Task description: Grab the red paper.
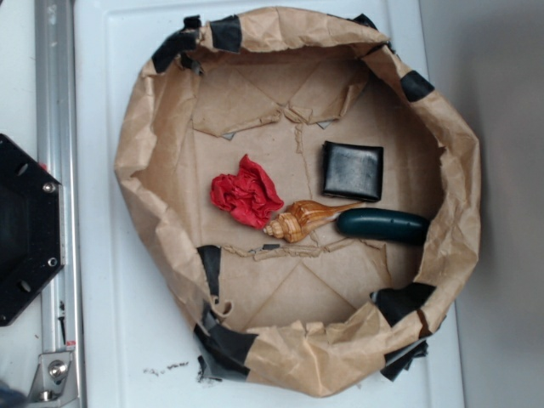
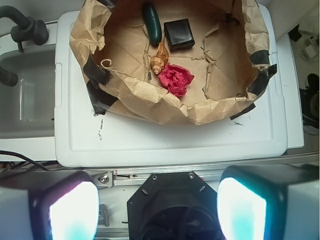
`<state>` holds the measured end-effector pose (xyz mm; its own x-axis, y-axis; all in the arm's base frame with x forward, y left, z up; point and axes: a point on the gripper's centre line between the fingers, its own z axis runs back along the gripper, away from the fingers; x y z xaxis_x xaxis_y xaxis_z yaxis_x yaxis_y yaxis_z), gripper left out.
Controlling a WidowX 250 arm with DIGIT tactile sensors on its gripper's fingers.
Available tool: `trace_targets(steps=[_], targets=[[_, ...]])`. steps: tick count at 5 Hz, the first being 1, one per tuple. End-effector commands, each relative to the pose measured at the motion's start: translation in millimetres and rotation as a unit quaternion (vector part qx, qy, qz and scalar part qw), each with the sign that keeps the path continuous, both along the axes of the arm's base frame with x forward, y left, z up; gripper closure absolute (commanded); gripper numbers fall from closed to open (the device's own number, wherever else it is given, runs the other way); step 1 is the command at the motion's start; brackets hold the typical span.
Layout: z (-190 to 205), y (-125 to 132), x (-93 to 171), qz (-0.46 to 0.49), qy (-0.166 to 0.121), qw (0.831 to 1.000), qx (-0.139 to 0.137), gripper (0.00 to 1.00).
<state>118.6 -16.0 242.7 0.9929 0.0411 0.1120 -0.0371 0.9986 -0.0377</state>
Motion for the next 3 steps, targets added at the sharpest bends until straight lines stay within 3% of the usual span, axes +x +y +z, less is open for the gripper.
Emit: trace_targets(steps=[1, 2, 3], targets=[[0.0, 0.0, 0.0, 0.0, 0.0, 1.0, 0.0, 0.0], [-5.5, -0.9, 31.1, 0.085, 0.035, 0.996, -0.005, 0.0], [-28.8, 4.5, 67.9, 0.02, 0.015, 0.999, -0.023, 0.0]])
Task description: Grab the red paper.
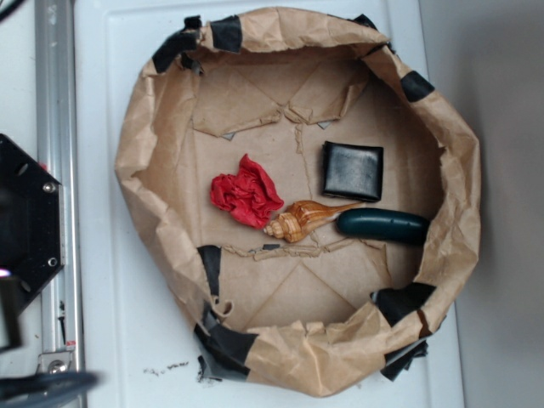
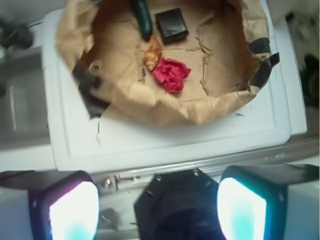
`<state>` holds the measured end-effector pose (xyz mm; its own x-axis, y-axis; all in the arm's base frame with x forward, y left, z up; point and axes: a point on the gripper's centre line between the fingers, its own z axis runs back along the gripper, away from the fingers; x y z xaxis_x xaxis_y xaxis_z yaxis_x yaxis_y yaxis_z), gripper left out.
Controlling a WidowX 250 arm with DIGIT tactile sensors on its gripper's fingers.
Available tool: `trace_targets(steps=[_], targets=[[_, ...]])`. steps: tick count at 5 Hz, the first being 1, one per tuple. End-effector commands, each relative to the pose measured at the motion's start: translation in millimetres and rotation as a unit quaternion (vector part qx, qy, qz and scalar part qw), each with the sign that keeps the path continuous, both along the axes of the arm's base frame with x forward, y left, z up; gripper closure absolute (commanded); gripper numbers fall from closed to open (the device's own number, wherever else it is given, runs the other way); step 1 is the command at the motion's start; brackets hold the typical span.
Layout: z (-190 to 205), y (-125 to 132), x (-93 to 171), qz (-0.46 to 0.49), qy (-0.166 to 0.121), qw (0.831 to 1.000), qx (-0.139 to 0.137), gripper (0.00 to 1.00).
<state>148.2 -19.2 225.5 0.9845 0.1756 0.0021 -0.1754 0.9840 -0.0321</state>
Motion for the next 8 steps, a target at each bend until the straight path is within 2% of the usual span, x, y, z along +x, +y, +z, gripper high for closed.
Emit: trace_targets(steps=[1, 2, 3, 4, 5, 6, 7, 8], targets=[[-46.4, 6.0, 76.8, -0.172, -0.16, 0.969, -0.071, 0.0], [-86.8, 24.1, 94.3, -0.199, -0.138, 0.968, -0.066, 0.0], [-115.3, 29.1, 107.5, -0.208, -0.11, 0.971, -0.036, 0.0], [-148.6, 16.7, 97.8, -0.258, -0.006, 0.966, -0.014, 0.0], [-168.2, 12.4, 73.5, -0.309, 0.057, 0.949, 0.028, 0.0], [-173.9, 9.9, 73.2, -0.341, 0.068, 0.935, 0.073, 0.0], [-177.5, 21.7, 85.3, -0.349, 0.058, 0.931, 0.091, 0.0], [-174.9, 43.2, 99.5, -0.335, 0.046, 0.937, 0.093, 0.0]])
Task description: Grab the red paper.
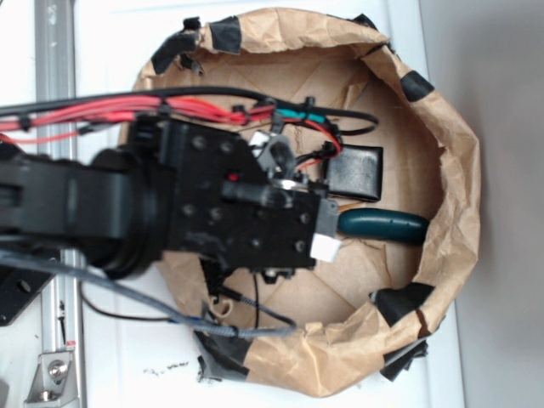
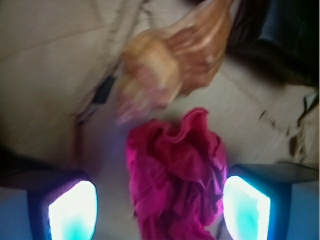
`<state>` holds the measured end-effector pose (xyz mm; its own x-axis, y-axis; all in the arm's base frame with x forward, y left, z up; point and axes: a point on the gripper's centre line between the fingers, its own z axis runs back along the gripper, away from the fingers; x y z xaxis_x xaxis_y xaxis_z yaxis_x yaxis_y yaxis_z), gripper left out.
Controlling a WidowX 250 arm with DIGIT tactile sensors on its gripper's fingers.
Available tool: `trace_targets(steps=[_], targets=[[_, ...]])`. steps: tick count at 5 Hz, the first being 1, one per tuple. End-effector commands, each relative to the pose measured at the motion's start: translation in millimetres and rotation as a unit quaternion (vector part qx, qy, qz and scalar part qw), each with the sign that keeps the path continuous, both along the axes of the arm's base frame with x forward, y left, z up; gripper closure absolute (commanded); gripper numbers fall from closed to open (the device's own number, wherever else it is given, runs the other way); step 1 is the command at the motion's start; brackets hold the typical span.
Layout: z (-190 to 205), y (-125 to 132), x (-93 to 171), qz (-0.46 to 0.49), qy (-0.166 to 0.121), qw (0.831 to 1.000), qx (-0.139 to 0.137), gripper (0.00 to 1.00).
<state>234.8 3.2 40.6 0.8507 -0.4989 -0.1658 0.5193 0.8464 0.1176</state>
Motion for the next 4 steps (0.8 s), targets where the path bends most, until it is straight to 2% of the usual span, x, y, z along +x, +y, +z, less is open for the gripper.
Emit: trace_targets(steps=[1, 2, 3, 4], targets=[[5.9, 42.5, 18.6, 0.029, -0.035, 0.999, -0.024, 0.0], [7.2, 43.0, 18.7, 0.034, -0.035, 0.999, -0.02, 0.74], [11.4, 44.1, 14.8, 0.045, -0.045, 0.998, -0.004, 1.0], [15.0, 46.9, 11.9, 0.055, -0.055, 0.997, 0.006, 1.0]])
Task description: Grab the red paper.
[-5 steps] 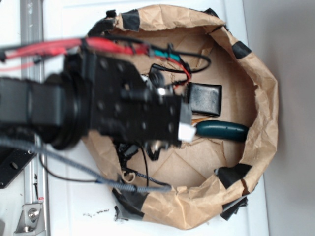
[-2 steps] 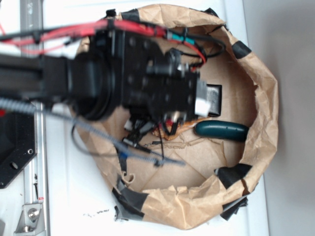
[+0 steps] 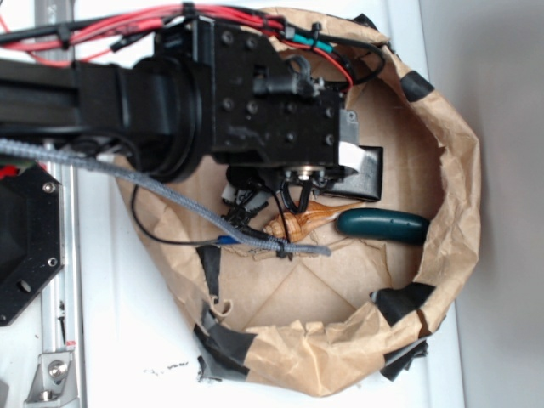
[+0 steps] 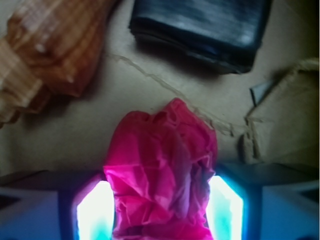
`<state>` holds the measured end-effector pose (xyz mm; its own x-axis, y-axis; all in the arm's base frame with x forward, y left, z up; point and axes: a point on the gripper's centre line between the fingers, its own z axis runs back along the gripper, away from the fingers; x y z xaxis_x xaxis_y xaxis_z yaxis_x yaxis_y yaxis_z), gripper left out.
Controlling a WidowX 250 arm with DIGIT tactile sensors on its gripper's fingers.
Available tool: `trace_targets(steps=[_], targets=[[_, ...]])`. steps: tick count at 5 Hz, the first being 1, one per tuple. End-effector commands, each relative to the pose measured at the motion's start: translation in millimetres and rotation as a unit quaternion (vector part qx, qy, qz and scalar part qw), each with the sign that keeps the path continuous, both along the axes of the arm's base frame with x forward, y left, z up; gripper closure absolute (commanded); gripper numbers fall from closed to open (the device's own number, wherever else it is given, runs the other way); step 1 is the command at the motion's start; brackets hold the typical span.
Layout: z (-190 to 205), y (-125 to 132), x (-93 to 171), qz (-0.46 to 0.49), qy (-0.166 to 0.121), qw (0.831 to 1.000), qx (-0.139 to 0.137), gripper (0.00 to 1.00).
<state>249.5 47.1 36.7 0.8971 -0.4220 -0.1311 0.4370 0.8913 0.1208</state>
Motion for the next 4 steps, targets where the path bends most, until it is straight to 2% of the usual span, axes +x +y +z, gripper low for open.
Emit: trace_targets(steps=[1, 2, 4], targets=[[27.7, 1.9, -4.5, 0.023, -0.054, 0.998, 0.003, 1.0], [48.7, -4.8, -8.5, 0.033, -0.083, 0.995, -0.043, 1.0], [82.3, -21.2, -8.9, 0.059, -0.113, 0.988, -0.087, 1.0]])
